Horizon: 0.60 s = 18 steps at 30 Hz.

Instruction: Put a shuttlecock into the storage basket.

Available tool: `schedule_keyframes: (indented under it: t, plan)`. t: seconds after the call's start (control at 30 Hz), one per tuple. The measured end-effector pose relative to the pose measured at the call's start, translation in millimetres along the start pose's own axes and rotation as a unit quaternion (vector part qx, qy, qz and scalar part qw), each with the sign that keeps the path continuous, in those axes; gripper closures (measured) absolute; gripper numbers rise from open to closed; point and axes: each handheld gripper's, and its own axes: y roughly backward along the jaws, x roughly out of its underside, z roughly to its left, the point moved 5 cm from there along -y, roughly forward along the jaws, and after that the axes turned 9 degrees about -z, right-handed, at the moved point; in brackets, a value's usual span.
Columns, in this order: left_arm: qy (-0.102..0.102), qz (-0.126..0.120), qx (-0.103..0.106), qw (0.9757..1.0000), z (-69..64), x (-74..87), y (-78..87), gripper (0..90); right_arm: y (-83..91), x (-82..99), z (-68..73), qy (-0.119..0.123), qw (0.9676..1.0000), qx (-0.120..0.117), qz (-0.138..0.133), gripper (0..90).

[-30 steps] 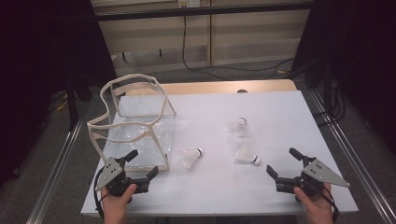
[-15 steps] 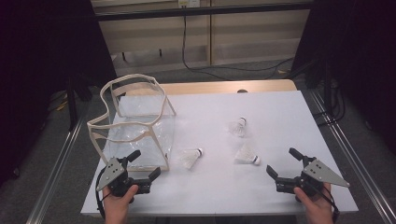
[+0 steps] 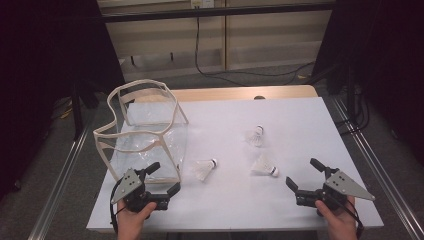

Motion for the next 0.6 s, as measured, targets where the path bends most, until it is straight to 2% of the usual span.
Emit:
schedule_keyframes:
  t: [0.6]
  plan:
    - [-0.004,0.015,0.029,0.9995,-12.1,2.9,-12.2,1.3,-0.4,-0.4,0.8,0.002,1.0000,-0.004,-0.002,0.0]
